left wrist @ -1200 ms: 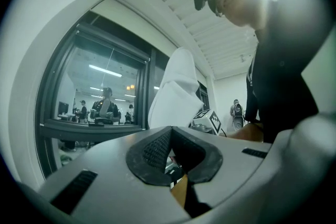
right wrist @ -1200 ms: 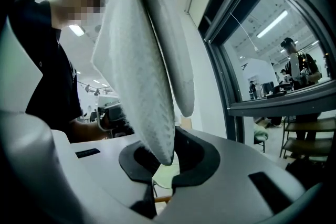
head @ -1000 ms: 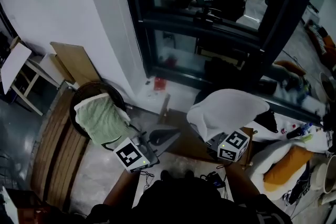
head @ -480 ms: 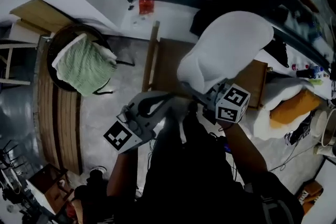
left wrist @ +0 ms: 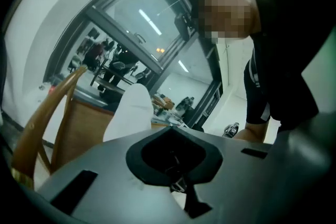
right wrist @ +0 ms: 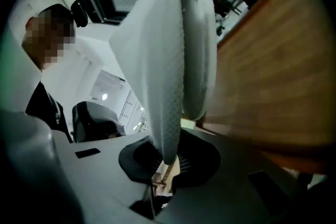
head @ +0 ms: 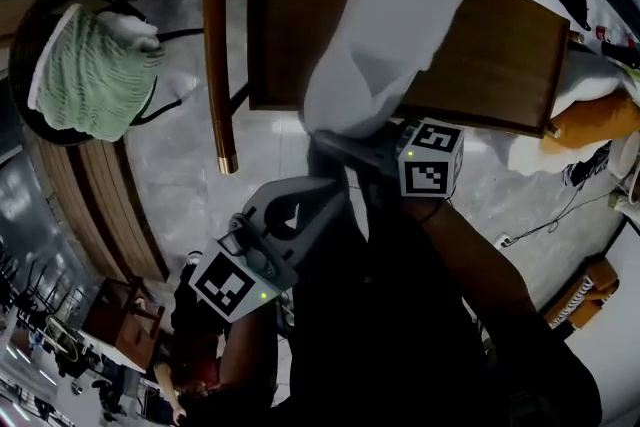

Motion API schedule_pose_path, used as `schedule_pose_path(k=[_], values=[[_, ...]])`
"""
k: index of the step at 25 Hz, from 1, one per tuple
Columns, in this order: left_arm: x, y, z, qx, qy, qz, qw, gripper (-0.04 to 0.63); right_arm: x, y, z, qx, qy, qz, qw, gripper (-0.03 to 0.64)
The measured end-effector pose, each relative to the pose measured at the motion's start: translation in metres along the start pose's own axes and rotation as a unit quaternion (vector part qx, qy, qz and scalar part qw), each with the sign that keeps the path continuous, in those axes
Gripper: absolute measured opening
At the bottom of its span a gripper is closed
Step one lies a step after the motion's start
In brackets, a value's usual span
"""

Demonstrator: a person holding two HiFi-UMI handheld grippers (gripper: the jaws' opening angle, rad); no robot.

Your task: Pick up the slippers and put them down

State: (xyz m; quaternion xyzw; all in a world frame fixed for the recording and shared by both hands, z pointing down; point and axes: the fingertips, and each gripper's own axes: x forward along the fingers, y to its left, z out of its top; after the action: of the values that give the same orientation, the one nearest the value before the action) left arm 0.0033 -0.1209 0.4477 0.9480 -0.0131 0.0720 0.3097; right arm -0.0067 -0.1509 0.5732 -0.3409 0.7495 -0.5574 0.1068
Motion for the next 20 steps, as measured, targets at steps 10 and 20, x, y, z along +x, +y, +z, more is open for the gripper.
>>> schedule_pose_path(k=[10, 20], values=[[-0.002, 0.025, -0.082, -0.029, 0.033, 0.014, 0.9989, 0.012, 0.028, -0.055, -0.064, 0.129, 0.006, 0.017, 0.991, 0.046], [-0.007, 0.031, -0.089, -0.037, 0.025, 0.02, 0.9988, 0.012, 0.036, -0.053, -0.053, 0.161, -0.015, 0.036, 0.986, 0.048]])
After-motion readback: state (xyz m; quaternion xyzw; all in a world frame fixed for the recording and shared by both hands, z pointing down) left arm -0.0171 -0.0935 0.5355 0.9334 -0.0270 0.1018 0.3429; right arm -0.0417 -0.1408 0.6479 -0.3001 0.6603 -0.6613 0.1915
